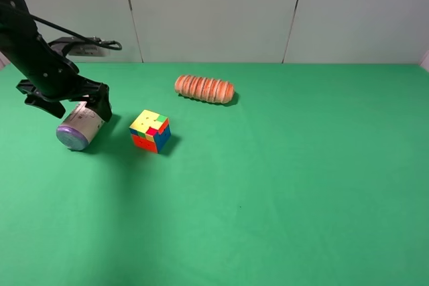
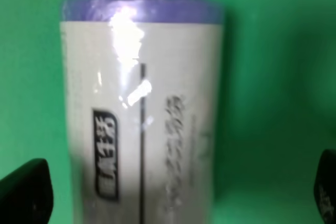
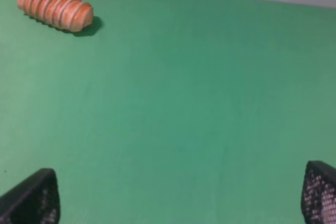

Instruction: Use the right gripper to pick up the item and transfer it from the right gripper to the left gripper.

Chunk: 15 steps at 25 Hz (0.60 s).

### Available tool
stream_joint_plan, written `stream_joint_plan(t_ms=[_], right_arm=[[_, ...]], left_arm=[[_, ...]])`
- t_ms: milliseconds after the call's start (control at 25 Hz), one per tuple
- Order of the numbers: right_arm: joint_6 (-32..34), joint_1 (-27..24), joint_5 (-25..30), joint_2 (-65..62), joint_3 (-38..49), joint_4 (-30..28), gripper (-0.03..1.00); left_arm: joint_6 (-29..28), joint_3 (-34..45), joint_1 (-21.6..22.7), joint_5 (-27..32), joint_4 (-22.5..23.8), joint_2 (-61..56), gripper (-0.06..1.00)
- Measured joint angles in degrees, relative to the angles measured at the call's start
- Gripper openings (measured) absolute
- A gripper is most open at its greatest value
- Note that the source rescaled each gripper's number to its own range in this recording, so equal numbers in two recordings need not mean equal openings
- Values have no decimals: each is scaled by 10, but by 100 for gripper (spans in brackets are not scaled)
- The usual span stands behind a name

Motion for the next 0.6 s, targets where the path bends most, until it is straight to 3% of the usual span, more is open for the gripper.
stream_joint_plan(t_ms=[200,600], right_arm=[[0,0,0,0,0,0,100],[0,0,1,0,0,0,100]], left_arm=[[-5,-15,0,73,12,-37,100],[-66,-19,0,182,88,-212,100]])
